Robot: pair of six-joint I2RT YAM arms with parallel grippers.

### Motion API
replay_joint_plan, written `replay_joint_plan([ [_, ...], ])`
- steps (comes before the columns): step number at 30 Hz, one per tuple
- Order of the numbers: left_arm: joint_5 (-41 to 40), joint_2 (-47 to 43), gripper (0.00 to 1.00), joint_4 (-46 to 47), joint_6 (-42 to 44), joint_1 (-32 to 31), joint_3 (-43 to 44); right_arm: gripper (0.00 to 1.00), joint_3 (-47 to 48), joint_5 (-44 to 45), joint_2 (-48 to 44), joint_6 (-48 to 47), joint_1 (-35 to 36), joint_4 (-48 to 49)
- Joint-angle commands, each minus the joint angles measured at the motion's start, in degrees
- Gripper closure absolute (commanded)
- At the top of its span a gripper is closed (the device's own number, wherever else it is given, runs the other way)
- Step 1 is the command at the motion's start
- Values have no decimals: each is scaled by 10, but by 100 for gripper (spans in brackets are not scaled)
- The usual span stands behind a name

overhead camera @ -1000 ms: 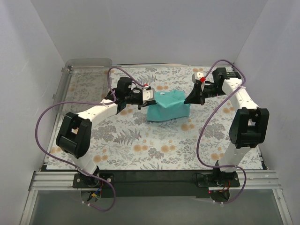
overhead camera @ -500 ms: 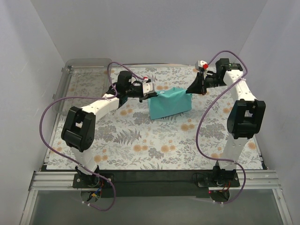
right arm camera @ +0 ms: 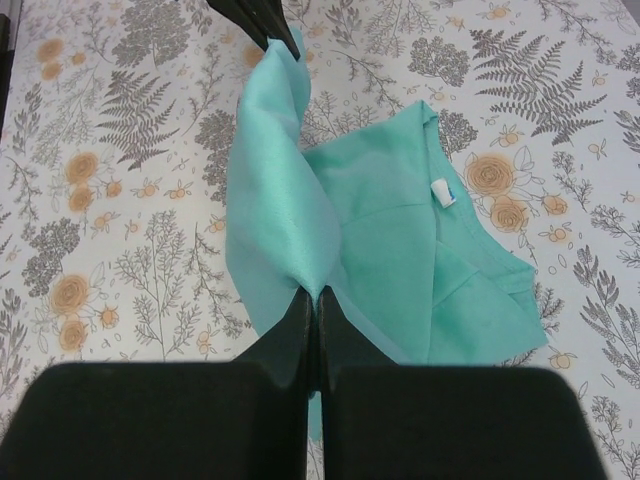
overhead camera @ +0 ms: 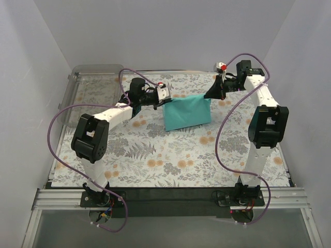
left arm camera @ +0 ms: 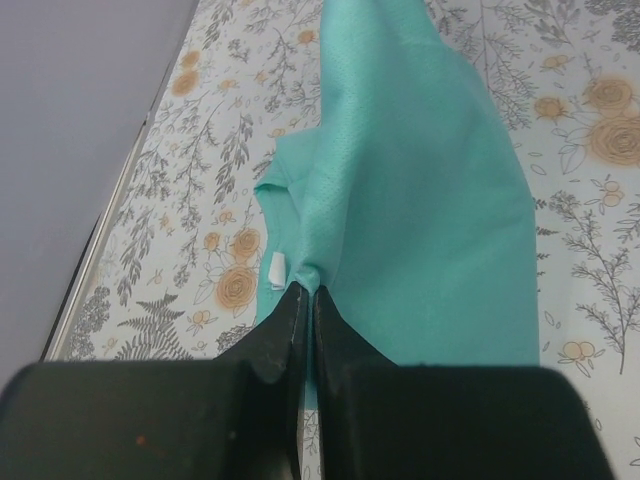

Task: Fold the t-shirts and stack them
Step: Fold the tshirt

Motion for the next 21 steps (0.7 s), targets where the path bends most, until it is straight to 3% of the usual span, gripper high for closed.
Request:
replay_joint_plan([
  [1,-36,1,100,37,-10,8,17,99,34,0,15,40,0,38],
  [11,-61,28,100,92,-34,10,27,99,42,19,37,118,0,112],
  [21,-92,84,100,136,-57,10,65,99,-4,73,34,241,-1,256],
])
